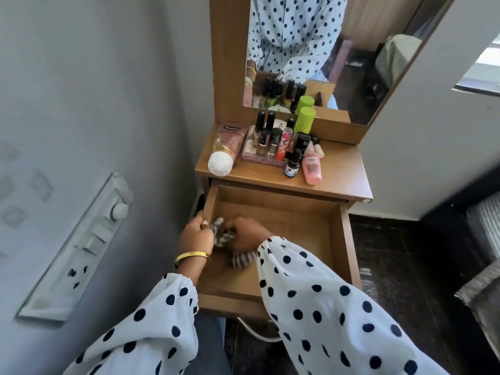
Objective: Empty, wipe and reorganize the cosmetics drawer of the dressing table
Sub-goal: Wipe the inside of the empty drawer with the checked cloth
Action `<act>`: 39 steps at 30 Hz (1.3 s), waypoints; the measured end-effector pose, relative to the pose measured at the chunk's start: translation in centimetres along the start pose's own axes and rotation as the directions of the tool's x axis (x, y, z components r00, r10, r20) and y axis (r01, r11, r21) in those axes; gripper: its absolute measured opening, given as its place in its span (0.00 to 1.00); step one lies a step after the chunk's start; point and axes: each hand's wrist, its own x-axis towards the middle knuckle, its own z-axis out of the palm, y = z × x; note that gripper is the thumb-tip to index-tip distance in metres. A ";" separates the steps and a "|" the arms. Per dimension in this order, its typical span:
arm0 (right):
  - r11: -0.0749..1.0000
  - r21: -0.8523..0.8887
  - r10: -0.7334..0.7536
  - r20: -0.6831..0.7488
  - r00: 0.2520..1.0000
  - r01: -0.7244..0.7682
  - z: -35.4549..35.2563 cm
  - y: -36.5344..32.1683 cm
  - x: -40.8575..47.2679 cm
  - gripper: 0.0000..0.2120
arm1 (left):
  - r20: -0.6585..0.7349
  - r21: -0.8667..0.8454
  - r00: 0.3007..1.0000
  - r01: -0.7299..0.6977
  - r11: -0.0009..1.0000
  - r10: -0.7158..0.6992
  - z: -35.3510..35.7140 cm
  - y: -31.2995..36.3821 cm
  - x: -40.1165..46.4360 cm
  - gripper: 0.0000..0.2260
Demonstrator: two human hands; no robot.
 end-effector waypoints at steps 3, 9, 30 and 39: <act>0.995 0.053 -0.090 0.148 0.985 0.083 2.7 -1.6 -2.5 0.17 | -0.012 -0.029 1.000 0.011 1.000 -0.011 0.1 0.0 0.2 0.19; 0.991 -0.085 -0.096 0.037 0.995 0.099 3.2 -1.9 -2.1 0.21 | 0.004 0.007 1.000 0.018 1.000 -0.018 0.3 -0.3 0.3 0.20; 0.774 -0.097 0.542 -0.411 0.734 -0.626 0.5 10.7 -6.1 0.26 | -0.060 0.049 0.995 -0.071 0.996 0.074 0.2 1.0 -1.6 0.21; 0.948 -0.038 0.303 -0.184 0.935 -0.315 4.0 1.1 -3.8 0.20 | -0.064 -0.029 0.996 -0.065 0.997 0.063 0.3 0.6 -0.8 0.22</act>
